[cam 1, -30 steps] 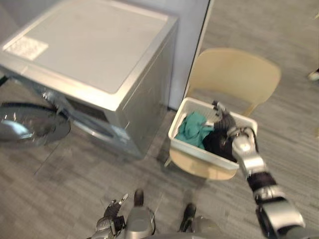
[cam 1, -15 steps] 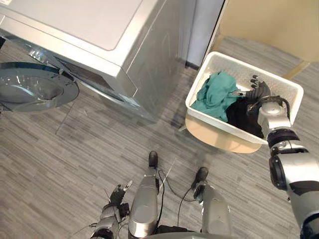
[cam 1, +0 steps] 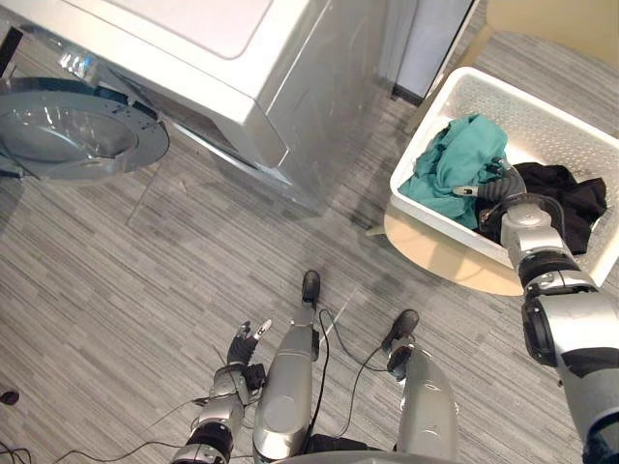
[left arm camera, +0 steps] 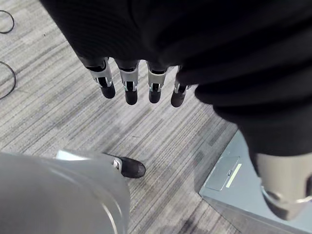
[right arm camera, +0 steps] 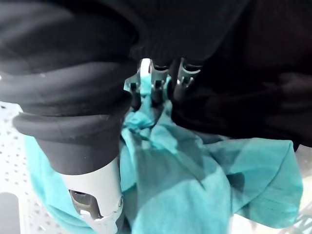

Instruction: Pick up the laundry basket with both hands and put the clothes into the washing machine.

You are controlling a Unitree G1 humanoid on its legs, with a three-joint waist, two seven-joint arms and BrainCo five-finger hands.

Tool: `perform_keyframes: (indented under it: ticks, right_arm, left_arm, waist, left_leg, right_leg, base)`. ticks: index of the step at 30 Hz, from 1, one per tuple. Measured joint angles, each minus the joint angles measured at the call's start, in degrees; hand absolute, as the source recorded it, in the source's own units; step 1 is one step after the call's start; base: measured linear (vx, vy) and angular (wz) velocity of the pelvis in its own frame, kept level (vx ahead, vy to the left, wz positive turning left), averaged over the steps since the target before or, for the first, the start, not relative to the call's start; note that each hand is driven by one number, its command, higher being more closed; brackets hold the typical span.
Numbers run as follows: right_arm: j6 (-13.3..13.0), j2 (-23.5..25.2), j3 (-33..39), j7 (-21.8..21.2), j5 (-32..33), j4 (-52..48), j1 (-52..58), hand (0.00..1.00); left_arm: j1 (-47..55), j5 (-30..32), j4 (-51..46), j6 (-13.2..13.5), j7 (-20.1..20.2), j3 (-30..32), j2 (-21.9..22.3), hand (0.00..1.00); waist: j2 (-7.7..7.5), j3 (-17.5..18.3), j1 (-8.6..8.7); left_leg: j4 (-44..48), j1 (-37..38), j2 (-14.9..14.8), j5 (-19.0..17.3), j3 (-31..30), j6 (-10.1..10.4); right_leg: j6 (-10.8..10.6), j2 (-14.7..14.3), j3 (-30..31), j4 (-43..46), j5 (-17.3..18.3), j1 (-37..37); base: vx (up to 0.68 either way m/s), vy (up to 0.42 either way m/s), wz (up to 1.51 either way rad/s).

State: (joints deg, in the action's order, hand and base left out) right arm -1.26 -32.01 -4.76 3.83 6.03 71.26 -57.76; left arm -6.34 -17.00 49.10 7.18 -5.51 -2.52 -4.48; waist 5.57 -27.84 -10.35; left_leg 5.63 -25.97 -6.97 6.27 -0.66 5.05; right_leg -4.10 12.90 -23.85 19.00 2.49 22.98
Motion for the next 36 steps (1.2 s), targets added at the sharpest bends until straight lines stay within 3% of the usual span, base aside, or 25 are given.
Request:
perform_keyframes:
  ticks: [8, 9, 18, 25, 28, 32, 34, 36]
  right_arm:
    - [-1.9, -6.9, -6.4, 3.8, -3.9, -0.9, -1.1, 0.0]
    - [-2.4, -7.5, -7.8, 4.6, -5.2, -1.0, -1.6, 1.0]
    - [-2.0, -11.6, -13.5, 7.3, -11.0, -3.5, -1.8, 1.0]
    - [-0.1, -8.2, -12.6, 7.4, -9.8, -5.4, 0.2, 1.0]
    - [1.2, -3.8, -8.4, 7.0, -7.1, -7.0, 3.6, 1.0]
    - [1.8, 0.6, 1.0, 7.1, -0.7, -14.3, 8.5, 1.0]
    - [1.7, 2.7, 7.1, 7.3, 3.5, -19.3, 11.2, 1.0]
    - [1.5, 3.8, 11.1, 7.5, 5.5, -24.2, 13.8, 1.0]
  left_arm:
    - [0.1, -0.1, -6.5, 0.1, -0.5, -0.2, 1.3, 0.0]
    - [0.1, -0.1, -7.3, 0.1, -0.9, 0.6, 1.9, 0.0]
    - [0.1, -0.4, -9.3, 0.1, -1.0, 5.6, 5.0, 0.0]
    - [0.1, -1.0, -8.7, 0.0, -1.1, 8.2, 5.8, 0.0]
    - [0.1, -1.0, -7.5, -0.1, -1.2, 9.2, 6.0, 0.0]
    - [0.2, -1.0, -5.2, -0.5, -1.2, 9.6, 5.2, 0.0]
    - [0.8, -0.9, -3.6, -0.7, -1.1, 9.6, 4.1, 0.0]
    - [1.6, -0.9, -2.7, -0.8, -1.0, 9.6, 3.2, 0.0]
  waist:
    - [0.19, -0.1, -1.88]
    - [0.19, -0.1, -1.89]
    - [0.06, 0.0, -2.98]
    - [-0.49, 0.2, -2.5]
    - [-1.08, 0.2, -2.34]
    - [-2.3, 0.4, -0.89]
    - [-3.68, 1.0, 0.28]
    - [-5.1, 1.8, 0.38]
  left_leg:
    - [2.6, -9.1, 1.1, 0.1, -3.3, -0.2]
    - [3.0, -10.5, 1.2, 0.1, -3.6, -0.2]
    - [4.6, -13.8, 1.1, 0.1, -4.1, -0.2]
    - [6.8, -12.7, 0.3, 0.0, -2.1, -0.3]
    - [7.4, -9.2, 0.0, -0.7, -0.4, -1.1]
    - [6.9, -3.8, 0.1, -1.1, 1.2, -1.3]
    - [5.1, 0.9, 0.1, -1.1, 3.1, -1.3]
    - [3.5, 4.6, 0.2, -1.0, 4.5, -1.2]
  right_leg:
    - [-0.3, 1.7, -3.5, 3.0, 1.2, 6.4]
    - [-0.3, 1.8, -3.9, 3.1, 1.1, 7.4]
    - [-0.3, 1.9, -4.9, 3.8, 1.2, 9.4]
    - [-0.2, 1.6, -5.8, 3.7, 1.1, 6.6]
    - [0.4, 1.8, -5.6, 4.1, 1.6, 3.3]
    - [0.3, 2.8, -5.0, 5.7, 2.9, -0.8]
    - [-0.2, 3.7, -4.7, 6.3, 3.9, -4.1]
    - [-0.4, 4.1, -4.6, 6.5, 4.3, -6.6]
  base:
    - [-0.01, -0.019, 0.23]
    - [-0.03, -0.025, 0.1]
    - [-0.01, -0.032, 0.03]
    - [0.0, -0.022, 0.05]
    - [0.0, 0.0, 0.0]
    - [-0.05, -0.031, 0.01]
    - [-0.03, -0.054, 0.07]
    - [0.0, -0.055, -0.04]
